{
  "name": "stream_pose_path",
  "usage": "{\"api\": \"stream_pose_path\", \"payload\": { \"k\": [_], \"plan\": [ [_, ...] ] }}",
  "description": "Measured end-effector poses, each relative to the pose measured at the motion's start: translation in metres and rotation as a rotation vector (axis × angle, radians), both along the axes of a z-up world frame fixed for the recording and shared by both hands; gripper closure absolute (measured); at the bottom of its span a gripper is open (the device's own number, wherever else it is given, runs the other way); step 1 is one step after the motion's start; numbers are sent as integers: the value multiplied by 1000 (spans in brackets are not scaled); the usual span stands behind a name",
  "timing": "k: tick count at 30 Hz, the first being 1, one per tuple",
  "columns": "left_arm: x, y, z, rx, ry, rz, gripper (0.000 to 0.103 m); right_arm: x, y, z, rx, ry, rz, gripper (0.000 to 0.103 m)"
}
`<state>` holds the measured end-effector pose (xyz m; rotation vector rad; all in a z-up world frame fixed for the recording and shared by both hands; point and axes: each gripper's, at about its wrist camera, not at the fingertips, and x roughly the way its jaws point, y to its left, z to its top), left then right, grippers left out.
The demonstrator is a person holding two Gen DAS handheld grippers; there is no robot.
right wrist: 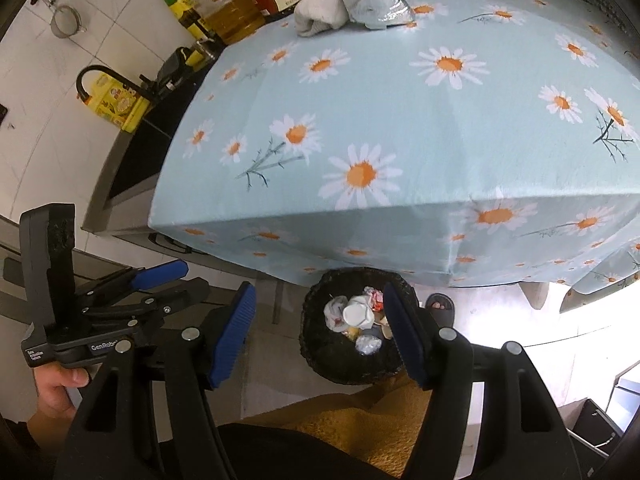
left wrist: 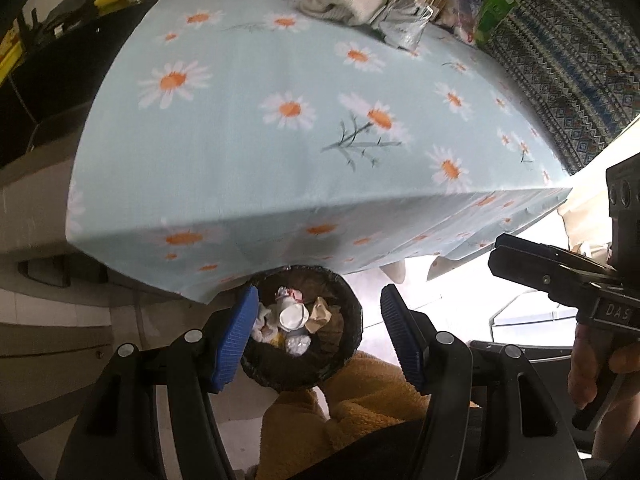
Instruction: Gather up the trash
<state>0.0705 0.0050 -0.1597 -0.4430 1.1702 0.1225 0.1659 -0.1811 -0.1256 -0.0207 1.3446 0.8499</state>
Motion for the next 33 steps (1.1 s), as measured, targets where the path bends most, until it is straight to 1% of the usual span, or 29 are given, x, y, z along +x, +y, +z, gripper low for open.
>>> {"api": "stream_pose_path", "payload": {
  "k": [3, 7, 14, 18, 28, 33],
  "plan": [
    [5, 2, 10, -7, -22, -4, 41, 3, 0, 9, 19, -12, -9, 37],
    [13, 3, 25, 8, -52, -22, 41, 10, -2, 20, 41, -31, -29, 35],
    [25, 7, 45, 8, -101, -32, 41, 26, -4, 34, 49, -63, -57, 34],
    [34, 9, 50, 17, -116, -35, 41, 35, -4, 40, 45, -82, -65, 34],
    [49, 27, 65, 33, -151, 2, 41, 67, 4, 51, 41, -115, -61, 32],
    [60, 36, 72, 47, -157, 28, 41, 84, 8, 58, 50, -137, -57, 28]
  ]
}}
